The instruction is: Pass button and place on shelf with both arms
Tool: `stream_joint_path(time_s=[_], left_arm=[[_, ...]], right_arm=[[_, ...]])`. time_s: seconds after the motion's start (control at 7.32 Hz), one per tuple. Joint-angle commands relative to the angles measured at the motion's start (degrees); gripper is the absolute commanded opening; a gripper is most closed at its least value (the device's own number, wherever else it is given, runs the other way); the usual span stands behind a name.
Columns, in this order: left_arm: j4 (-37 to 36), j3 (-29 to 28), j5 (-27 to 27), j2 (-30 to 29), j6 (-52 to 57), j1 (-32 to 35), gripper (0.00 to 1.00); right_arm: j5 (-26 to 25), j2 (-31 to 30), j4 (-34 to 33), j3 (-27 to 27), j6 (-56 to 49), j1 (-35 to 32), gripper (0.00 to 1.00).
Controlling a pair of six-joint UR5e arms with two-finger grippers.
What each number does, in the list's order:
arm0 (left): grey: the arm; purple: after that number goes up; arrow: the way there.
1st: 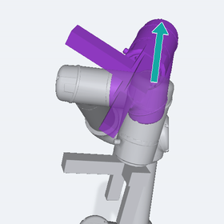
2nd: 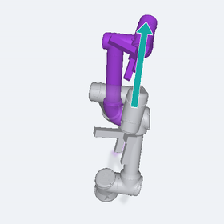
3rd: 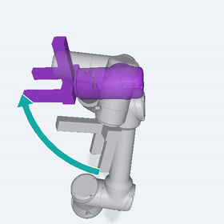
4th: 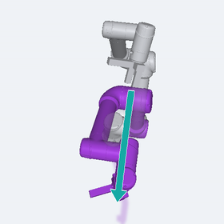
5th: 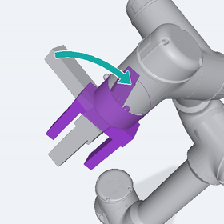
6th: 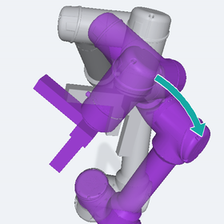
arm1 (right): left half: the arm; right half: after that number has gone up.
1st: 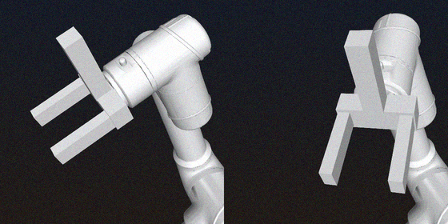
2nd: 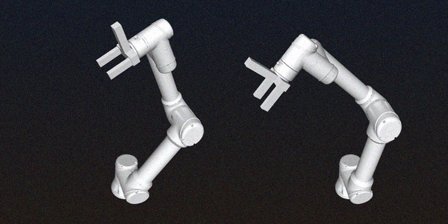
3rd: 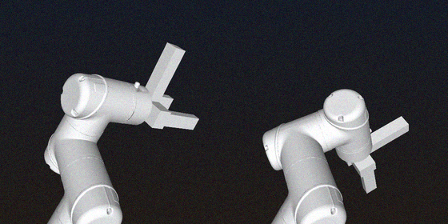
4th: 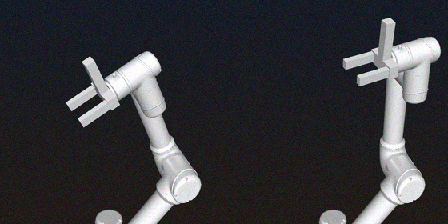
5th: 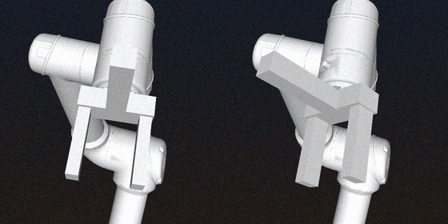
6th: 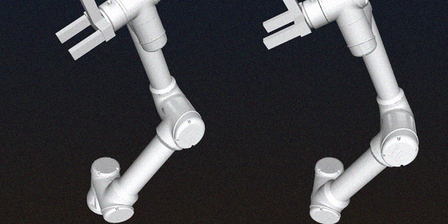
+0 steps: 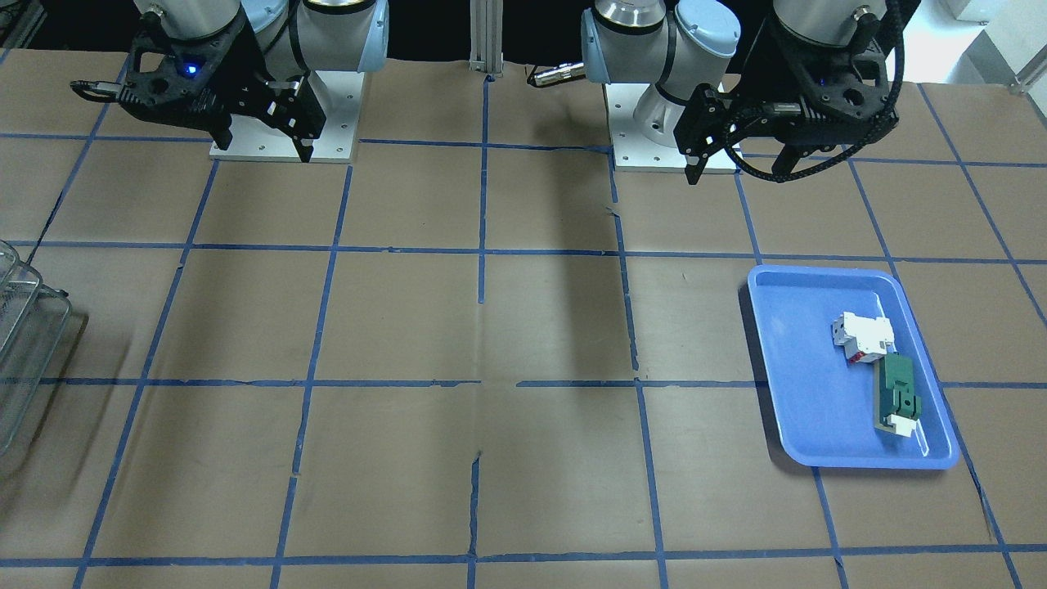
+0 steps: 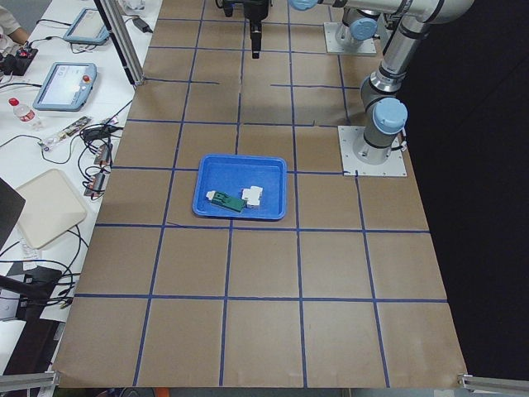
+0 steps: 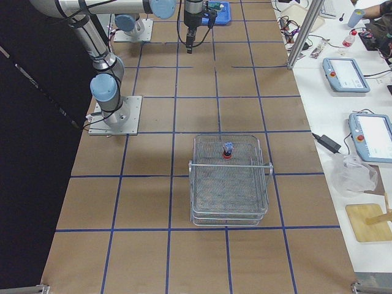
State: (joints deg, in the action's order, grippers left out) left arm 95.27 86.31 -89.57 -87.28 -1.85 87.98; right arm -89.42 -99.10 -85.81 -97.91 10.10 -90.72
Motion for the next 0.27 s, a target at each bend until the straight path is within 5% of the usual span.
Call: stream_joint_path(time_s=[0.0,0.14], left_arm=[[0.0,0.0,0.0,0.0,0.0,0.0,1.0],[0.0,0.0,0.0,0.0,0.0,-0.1,1.0]], right_arm=[[-0.1,0.1,-0.2,0.2,0.0,-0.1,1.0],[-0.6,0.1,-0.2,0.3,0.0,-0.1,1.0]])
